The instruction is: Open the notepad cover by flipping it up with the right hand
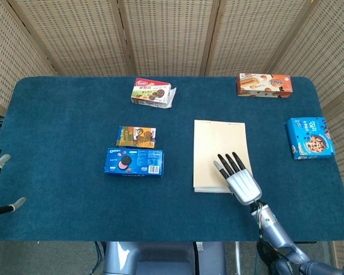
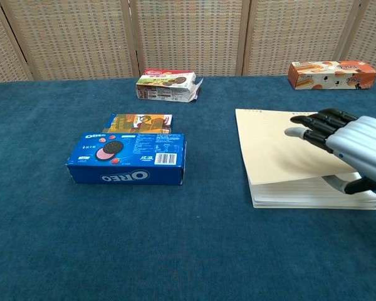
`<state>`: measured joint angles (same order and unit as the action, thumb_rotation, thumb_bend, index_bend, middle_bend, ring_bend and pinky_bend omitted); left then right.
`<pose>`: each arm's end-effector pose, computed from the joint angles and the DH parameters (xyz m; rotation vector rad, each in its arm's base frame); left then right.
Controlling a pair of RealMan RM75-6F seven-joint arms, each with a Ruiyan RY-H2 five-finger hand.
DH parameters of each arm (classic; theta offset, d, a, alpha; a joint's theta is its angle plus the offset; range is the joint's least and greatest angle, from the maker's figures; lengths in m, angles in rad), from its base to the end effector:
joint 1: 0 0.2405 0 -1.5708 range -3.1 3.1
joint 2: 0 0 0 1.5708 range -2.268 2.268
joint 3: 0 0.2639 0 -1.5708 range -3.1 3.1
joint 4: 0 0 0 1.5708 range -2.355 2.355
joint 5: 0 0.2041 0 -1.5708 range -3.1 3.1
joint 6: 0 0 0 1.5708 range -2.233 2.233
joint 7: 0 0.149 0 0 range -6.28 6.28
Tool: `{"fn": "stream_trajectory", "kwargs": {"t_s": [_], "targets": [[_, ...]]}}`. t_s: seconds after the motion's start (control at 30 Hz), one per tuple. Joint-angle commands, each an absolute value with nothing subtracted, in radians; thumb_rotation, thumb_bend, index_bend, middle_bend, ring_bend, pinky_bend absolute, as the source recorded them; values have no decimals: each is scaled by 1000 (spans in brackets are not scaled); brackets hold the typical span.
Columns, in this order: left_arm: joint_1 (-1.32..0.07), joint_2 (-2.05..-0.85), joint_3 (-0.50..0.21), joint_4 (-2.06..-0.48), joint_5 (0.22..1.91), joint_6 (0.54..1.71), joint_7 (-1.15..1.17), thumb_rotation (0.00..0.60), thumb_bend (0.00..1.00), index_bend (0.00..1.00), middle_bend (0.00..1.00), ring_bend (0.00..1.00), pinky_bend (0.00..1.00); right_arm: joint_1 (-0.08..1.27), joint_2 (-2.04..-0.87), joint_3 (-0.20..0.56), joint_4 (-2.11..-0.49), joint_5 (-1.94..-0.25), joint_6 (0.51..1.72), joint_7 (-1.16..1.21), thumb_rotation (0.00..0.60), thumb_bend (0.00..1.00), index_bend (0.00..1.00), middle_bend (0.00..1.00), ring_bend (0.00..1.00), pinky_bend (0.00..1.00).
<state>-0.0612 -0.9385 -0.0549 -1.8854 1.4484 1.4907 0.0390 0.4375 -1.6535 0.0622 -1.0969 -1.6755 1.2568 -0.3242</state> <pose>-0.2824 0.1764 0.2037 -1.3213 -0.9728 -0.9145 -0.2473 -0.2867 -0.0090 1.8838 -0.4120 0.8558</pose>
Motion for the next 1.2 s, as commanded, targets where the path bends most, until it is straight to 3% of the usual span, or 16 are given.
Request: {"fn": "stream_trajectory", "kwargs": {"t_s": [0.03, 0.27, 0.33, 0.4, 0.47, 0.57, 0.87, 1.2], "targets": [[-62, -938, -55, -1885, 1448, 1490, 37, 600, 0, 0, 0, 0, 0, 475, -1677, 83, -1061, -1670, 1235, -321, 600, 543, 0, 0, 0, 0], [-66, -932, -60, -1887, 1438, 1483, 28, 600, 0, 0, 0, 0, 0, 525, -1689, 114, -1057, -1628, 1179, -347, 600, 543, 18, 17, 3, 0], [-65, -931, -61, -1885, 1436, 1484, 22, 600, 0, 0, 0, 0, 0, 528, -1689, 114, -1061, -1624, 1183, -343, 600, 543, 130, 129, 73, 0], [-65, -931, -61, -1883, 1434, 1483, 19, 600, 0, 0, 0, 0, 0, 529, -1688, 109, -1059, -1632, 1197, -328, 600, 548, 347, 352, 249, 12], [-66, -930, -60, -1883, 1434, 1480, 18, 600, 0, 0, 0, 0, 0, 530, -1692, 99, -1044, -1648, 1224, -296, 600, 571, 486, 497, 381, 52], [-67, -929, -60, -1885, 1437, 1482, 19, 600, 0, 0, 0, 0, 0, 527, -1701, 91, -1013, -1662, 1260, -245, 600, 662, 618, 619, 499, 116], [-63, -930, -56, -1885, 1445, 1487, 18, 600, 0, 0, 0, 0, 0, 519, -1666, 73, -995, -1660, 1275, -163, 600, 672, 650, 643, 523, 148], [-59, -928, -52, -1885, 1455, 1493, 11, 600, 0, 0, 0, 0, 0, 499, -1519, 30, -1171, -1674, 1278, -101, 600, 672, 654, 646, 523, 195]]}}
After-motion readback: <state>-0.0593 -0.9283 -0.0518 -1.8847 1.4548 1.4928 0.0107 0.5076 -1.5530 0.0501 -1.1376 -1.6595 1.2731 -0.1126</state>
